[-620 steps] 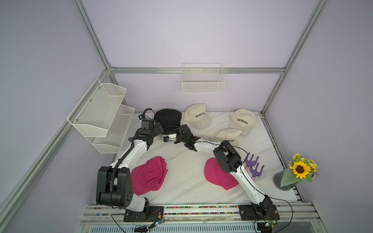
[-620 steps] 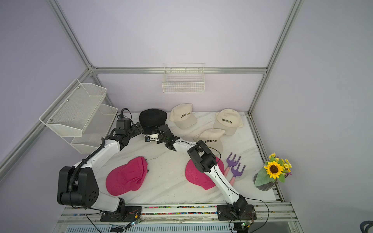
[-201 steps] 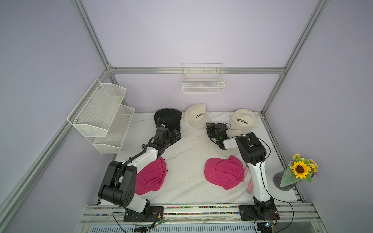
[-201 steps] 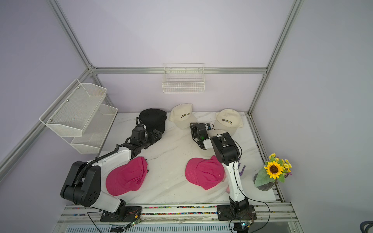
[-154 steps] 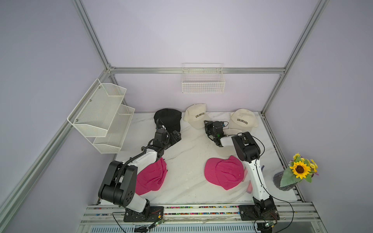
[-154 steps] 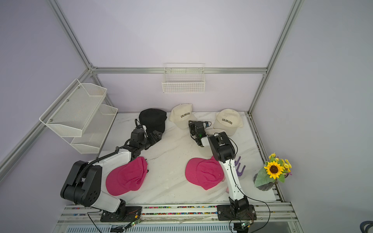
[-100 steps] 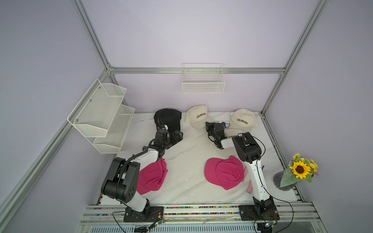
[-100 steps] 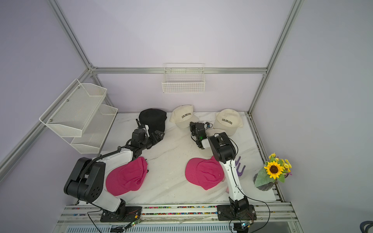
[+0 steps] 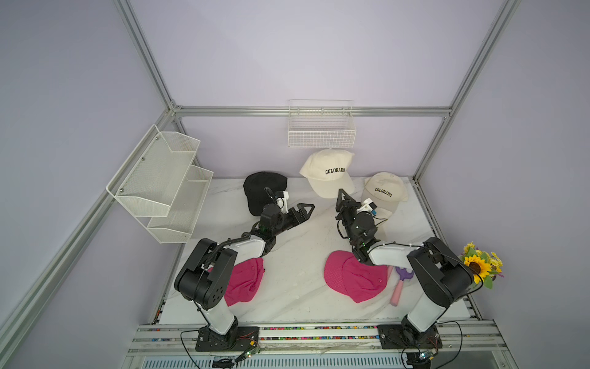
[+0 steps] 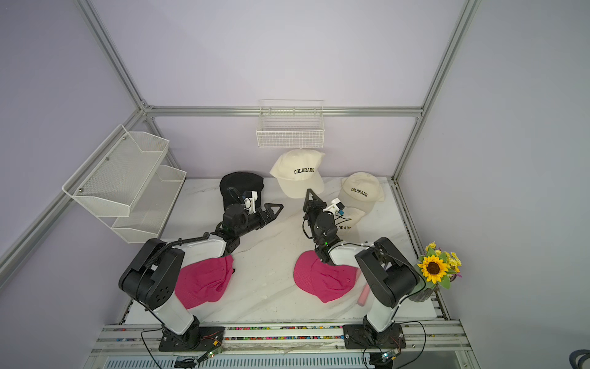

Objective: Stack the baseball caps by color
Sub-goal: Pick up the baseball cap from the center of the board.

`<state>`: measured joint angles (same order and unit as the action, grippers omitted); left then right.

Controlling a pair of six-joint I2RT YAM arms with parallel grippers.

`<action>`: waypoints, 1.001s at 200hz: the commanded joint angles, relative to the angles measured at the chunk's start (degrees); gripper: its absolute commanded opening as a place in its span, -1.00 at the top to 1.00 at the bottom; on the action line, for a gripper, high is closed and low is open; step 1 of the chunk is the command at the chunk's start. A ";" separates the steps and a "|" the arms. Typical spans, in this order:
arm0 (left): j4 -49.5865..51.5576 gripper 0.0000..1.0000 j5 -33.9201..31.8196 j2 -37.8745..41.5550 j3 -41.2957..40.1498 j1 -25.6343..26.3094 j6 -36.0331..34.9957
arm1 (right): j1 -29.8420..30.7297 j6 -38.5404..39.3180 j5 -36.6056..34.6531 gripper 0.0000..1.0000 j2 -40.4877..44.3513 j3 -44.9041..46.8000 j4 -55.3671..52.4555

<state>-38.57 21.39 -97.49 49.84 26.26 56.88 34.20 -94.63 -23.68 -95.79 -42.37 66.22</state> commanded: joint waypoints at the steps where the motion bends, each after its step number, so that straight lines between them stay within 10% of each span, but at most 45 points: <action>1: -15.05 -1.00 3.12 -0.78 1.13 1.23 2.23 | 1.93 -2.47 -6.64 1.00 2.76 2.82 0.95; 59: -29.06 -1.00 1.36 -0.13 -2.74 3.93 2.93 | 3.29 -4.51 -12.13 1.00 8.17 7.19 -1.50; 200: -21.02 -0.54 10.07 -9.37 12.42 4.40 5.61 | 6.48 1.11 -10.49 1.00 15.29 15.17 3.87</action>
<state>-60.18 26.74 -105.86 58.54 30.68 61.98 40.21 -95.81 -36.18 -81.93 -29.50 65.82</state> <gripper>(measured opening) 0.803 0.058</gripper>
